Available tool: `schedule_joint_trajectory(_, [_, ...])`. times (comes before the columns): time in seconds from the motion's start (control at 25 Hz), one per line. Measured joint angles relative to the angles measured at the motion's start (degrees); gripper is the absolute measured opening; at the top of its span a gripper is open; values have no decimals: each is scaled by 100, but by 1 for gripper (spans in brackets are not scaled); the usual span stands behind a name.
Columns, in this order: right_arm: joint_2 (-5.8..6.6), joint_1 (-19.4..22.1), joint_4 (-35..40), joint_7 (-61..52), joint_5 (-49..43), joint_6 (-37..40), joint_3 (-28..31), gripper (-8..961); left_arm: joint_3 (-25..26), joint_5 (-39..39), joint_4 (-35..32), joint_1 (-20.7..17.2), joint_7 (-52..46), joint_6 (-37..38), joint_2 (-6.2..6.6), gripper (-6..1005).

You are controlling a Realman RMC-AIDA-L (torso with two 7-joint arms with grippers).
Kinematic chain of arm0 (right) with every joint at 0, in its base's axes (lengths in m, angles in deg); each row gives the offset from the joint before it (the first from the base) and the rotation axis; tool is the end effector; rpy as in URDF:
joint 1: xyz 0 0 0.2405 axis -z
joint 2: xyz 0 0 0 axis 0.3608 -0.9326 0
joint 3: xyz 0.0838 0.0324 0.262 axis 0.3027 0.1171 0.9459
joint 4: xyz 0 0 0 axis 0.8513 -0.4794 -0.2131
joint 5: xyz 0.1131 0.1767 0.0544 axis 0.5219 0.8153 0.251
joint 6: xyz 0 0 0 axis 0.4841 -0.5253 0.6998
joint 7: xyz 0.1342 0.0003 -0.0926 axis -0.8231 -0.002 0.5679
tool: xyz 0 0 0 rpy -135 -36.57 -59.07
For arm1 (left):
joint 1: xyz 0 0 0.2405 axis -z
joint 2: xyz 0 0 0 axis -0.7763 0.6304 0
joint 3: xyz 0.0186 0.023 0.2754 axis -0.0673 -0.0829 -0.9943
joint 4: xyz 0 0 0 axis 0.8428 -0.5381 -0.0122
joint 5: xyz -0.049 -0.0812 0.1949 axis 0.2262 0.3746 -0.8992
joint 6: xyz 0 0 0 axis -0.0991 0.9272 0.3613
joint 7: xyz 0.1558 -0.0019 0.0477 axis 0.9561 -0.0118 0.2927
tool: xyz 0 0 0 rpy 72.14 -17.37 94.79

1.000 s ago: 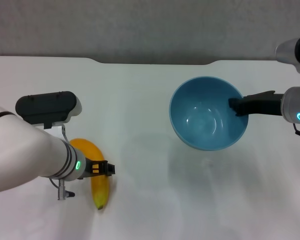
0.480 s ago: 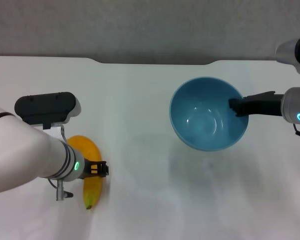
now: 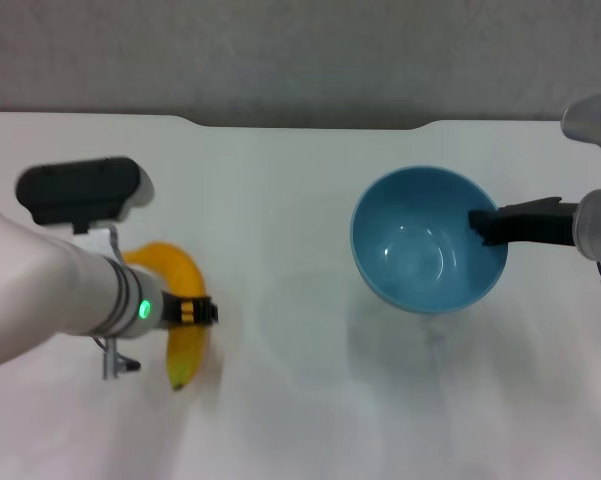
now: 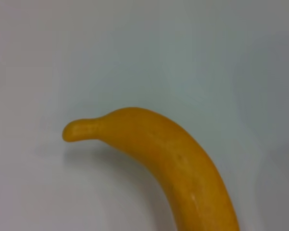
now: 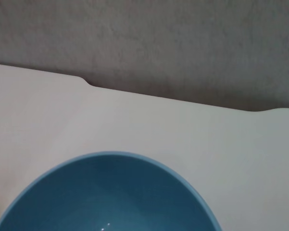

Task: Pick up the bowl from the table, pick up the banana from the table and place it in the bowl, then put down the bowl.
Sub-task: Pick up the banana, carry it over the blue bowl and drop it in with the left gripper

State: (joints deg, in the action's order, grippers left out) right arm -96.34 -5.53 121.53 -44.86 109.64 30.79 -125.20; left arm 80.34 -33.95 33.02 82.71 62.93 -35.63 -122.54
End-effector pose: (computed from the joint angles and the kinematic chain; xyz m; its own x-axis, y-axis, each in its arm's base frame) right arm 0.2630 0.4320 -0.0263 0.6625 -0.6425 -0.3850 -0.7240 -0.4176 -0.5490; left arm -0.2406 0.4038 -0.0879 0.3190 0.8620 0.3938 0.8097 -0.0319 -0.5860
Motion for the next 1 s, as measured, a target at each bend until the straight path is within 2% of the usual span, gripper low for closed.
schedule_joint_trajectory(0.12, [-2,1,-79,2,42,36,-24,61,135,-360,582,-295,129,40,1,488])
schedule_joint_trajectory(0.16, [-3,2,-116,4,53,52,-35,61,135,-360,582,-295,129,40,1,489])
schedule_joint_trajectory(0.2, [-5,3,-147,6,56,60,-37,61,176,-640,897,-414,139,73,0,489])
schedule_joint_trajectory(0.4, [-12,-69,-451,146,278,141,-66,62,341,-904,1561,-551,145,178,-3,489])
schedule_joint_trajectory(0.68, [-5,-672,-1441,816,1042,188,-74,63,341,-918,2634,-789,294,224,-4,489])
schedule_joint_trajectory(0.84, [-16,-810,-1627,932,1204,223,-74,63,213,-908,3158,-866,331,36,-12,489])
schedule_joint_trajectory(1.0, [-15,-973,-1771,989,1430,231,-73,64,-6,-863,3372,-956,357,-378,-18,489])
